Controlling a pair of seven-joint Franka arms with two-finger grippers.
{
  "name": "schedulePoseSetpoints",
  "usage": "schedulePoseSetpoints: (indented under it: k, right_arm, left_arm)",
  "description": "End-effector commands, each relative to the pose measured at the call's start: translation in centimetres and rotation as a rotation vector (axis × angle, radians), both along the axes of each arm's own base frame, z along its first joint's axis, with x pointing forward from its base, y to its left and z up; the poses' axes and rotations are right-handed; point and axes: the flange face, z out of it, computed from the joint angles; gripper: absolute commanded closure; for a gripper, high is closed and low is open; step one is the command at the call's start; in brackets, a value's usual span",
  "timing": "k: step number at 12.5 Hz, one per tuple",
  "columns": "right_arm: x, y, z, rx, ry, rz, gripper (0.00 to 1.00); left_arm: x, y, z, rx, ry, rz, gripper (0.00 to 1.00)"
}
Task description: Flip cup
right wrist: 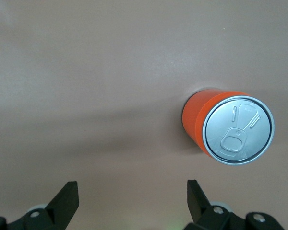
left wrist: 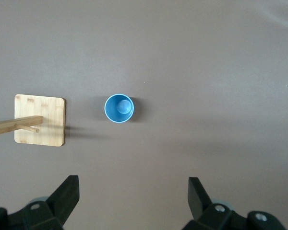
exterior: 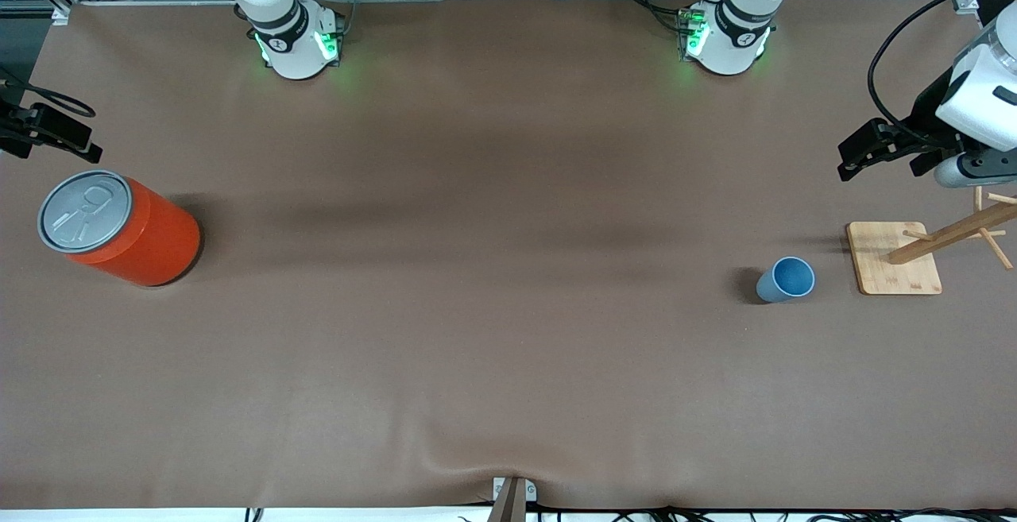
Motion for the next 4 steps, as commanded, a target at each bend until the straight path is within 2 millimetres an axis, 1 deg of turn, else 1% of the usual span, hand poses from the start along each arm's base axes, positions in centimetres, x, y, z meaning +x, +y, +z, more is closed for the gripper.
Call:
schedulePoseSetpoints:
  k: [1, 4]
  right_arm:
    - [-0.53, -0.29, 0.20, -0.012, 0.003, 0.010, 0.00]
    - [-0.53, -0.37, 0.20, -0.012, 0.003, 0.009, 0.00]
  left_arm:
    - [0.21, -0.11, 0.82, -0.005, -0.012, -0.004, 0.00]
    - [0.26, -0.54, 0.66, 0.005, -0.007, -0.015, 0.00]
